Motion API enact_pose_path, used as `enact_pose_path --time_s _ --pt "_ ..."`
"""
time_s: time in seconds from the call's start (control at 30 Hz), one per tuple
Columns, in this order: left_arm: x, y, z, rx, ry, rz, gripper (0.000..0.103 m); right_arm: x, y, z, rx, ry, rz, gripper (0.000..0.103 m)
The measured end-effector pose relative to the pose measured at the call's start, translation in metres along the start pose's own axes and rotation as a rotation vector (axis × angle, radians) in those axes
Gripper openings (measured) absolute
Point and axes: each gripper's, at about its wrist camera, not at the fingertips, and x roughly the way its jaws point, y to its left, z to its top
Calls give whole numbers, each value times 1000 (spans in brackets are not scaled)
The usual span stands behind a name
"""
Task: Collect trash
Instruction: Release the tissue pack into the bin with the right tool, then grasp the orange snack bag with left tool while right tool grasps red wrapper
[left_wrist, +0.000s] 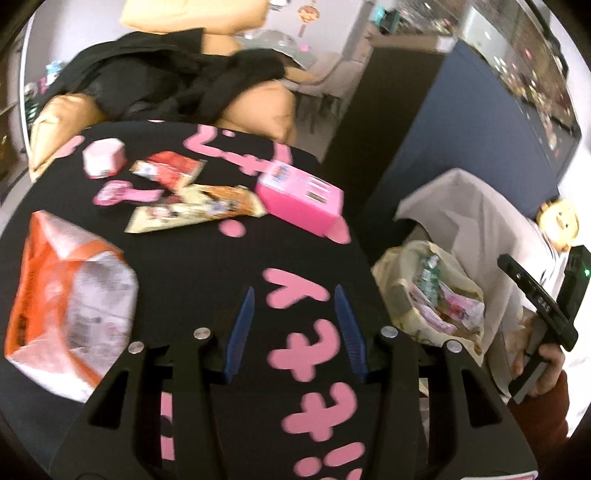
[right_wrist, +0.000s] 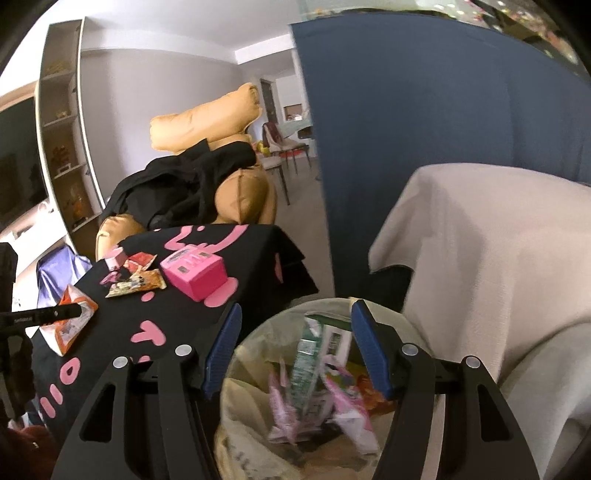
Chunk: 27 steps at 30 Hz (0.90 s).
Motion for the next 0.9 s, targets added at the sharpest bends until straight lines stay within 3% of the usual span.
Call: enact_pose_path --time_s 0.27,0.43,0.73,0.9 --pt "-42 68 0 -95 -100 72 49 12 71 14 -138 12 52 59" --pt "-55 111 -7 -150 -121 114 50 36 115 17 -189 58 127 59" --pt "-53 166 8 -120 -118 141 50 114 205 13 -347 150 213 58" --pt "-49 191 21 -180 -112 127 50 164 242 21 -358 221 274 58"
